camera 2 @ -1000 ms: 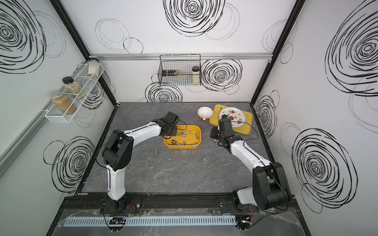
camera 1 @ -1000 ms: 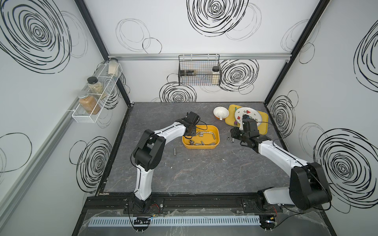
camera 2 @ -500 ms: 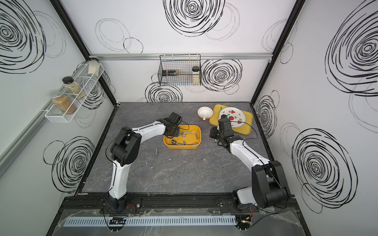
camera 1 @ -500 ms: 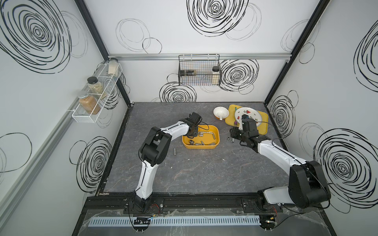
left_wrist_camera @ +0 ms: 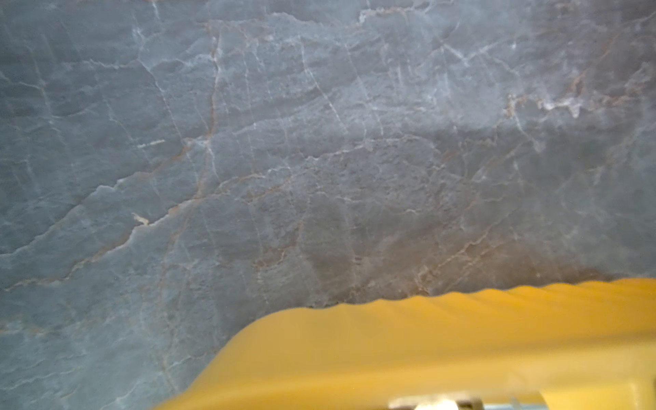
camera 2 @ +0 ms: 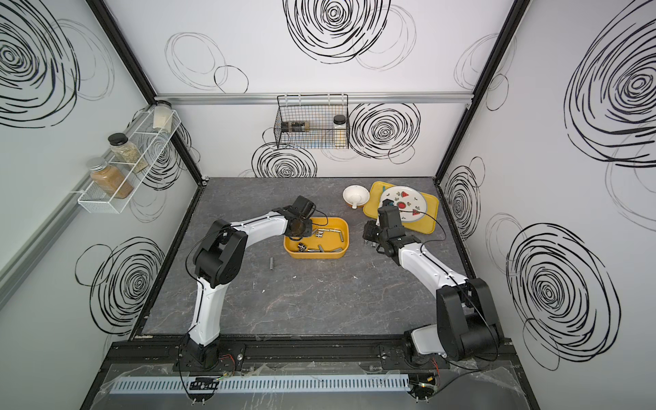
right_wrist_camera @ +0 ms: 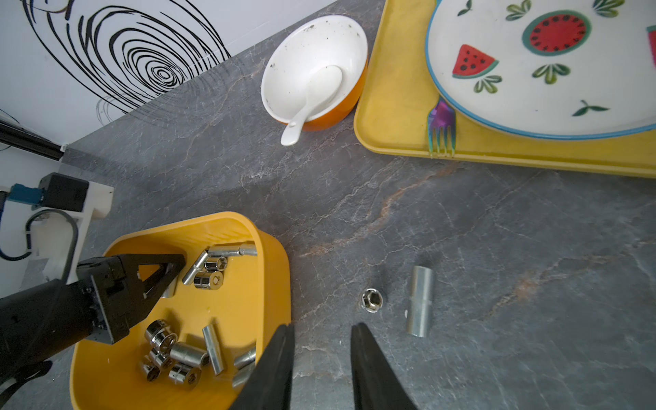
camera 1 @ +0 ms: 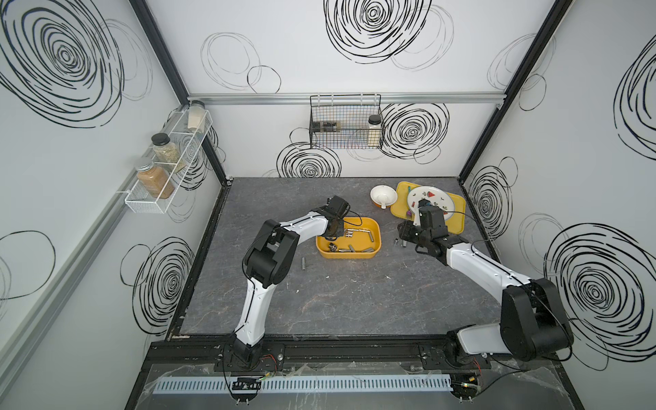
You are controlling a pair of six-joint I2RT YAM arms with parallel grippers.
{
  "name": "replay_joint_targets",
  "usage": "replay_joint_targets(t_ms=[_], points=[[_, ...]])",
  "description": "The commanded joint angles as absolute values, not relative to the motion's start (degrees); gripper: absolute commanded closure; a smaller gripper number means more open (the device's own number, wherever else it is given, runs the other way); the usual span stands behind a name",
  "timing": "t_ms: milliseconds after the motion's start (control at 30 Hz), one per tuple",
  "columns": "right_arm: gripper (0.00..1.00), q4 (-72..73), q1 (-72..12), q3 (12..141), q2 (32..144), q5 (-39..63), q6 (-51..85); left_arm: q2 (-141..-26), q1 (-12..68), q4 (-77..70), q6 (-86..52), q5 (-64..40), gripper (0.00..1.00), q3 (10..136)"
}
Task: Take out the socket from the storage box
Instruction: Pick up the socket head from the storage box.
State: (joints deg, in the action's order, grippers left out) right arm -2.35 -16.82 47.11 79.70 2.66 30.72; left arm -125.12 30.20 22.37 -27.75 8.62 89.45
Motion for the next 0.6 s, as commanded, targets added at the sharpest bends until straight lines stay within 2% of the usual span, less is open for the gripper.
replay_joint_targets(t_ms=[0,267,567], points=[[0.68,-1.66,-17.23,46.85,80.59,2.61,31.03,-126.17,30.25,25.21,-28.83,7.44,0.78,87.44],[0.68,-1.98,-17.23,47.29,81.25,2.52,30.68,-120.9,32.63,26.2,-28.11,10.67,0.84,90.16],[0.68,-1.95,-17.27,47.39,81.66,2.19,30.59,-112.19,33.39,27.26,-29.2,11.15,0.85,87.81]])
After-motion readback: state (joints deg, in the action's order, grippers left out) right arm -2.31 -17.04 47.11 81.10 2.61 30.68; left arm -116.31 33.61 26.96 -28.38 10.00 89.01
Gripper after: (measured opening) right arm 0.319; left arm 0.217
